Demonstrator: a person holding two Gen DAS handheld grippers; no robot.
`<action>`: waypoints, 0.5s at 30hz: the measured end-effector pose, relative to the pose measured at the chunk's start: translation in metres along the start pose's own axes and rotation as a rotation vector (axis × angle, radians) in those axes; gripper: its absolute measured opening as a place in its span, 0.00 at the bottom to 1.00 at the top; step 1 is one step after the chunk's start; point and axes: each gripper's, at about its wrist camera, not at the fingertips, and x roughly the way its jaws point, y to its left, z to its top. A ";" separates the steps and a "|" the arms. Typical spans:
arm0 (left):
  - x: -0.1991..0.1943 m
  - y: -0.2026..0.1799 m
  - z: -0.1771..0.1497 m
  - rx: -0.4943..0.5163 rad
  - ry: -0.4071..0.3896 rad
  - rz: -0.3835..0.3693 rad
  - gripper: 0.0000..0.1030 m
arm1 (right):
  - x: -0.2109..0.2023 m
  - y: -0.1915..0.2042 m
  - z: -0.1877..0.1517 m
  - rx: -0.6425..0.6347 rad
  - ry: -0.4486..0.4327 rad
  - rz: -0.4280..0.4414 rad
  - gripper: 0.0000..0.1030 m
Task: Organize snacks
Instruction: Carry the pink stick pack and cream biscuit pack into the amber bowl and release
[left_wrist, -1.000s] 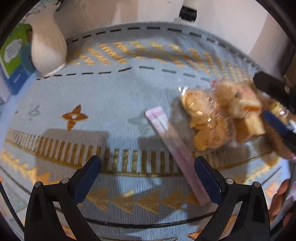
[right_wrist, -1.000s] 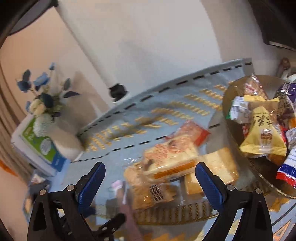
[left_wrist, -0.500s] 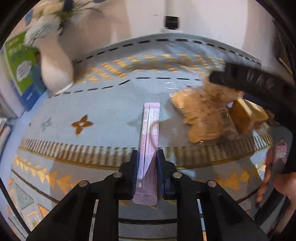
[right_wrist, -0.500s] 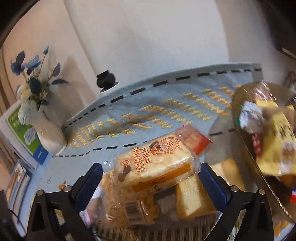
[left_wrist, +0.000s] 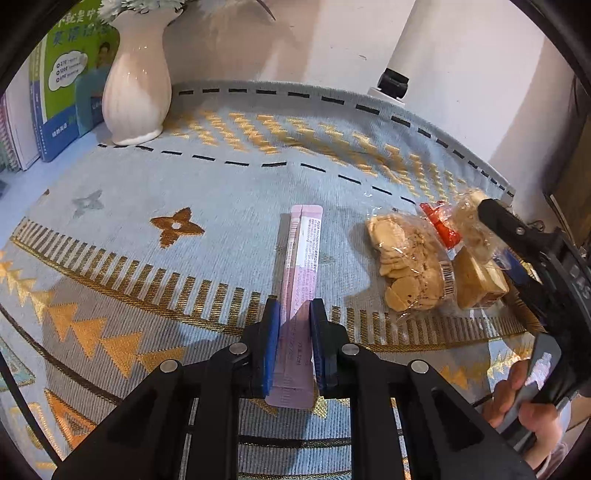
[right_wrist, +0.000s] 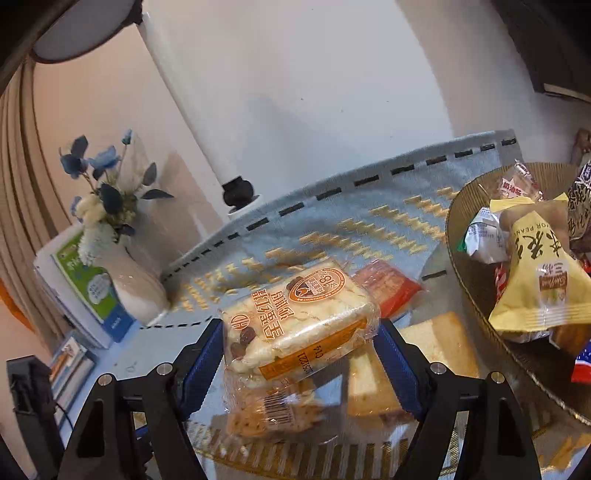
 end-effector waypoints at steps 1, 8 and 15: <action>0.001 0.000 0.001 -0.003 -0.001 0.007 0.13 | 0.000 0.002 0.000 -0.008 0.004 0.007 0.77; 0.001 0.003 0.001 -0.013 -0.011 0.058 0.13 | 0.003 -0.001 -0.002 0.015 0.022 0.030 0.77; 0.000 0.005 0.002 -0.018 -0.014 0.076 0.13 | -0.007 0.003 -0.012 0.025 0.043 0.055 0.77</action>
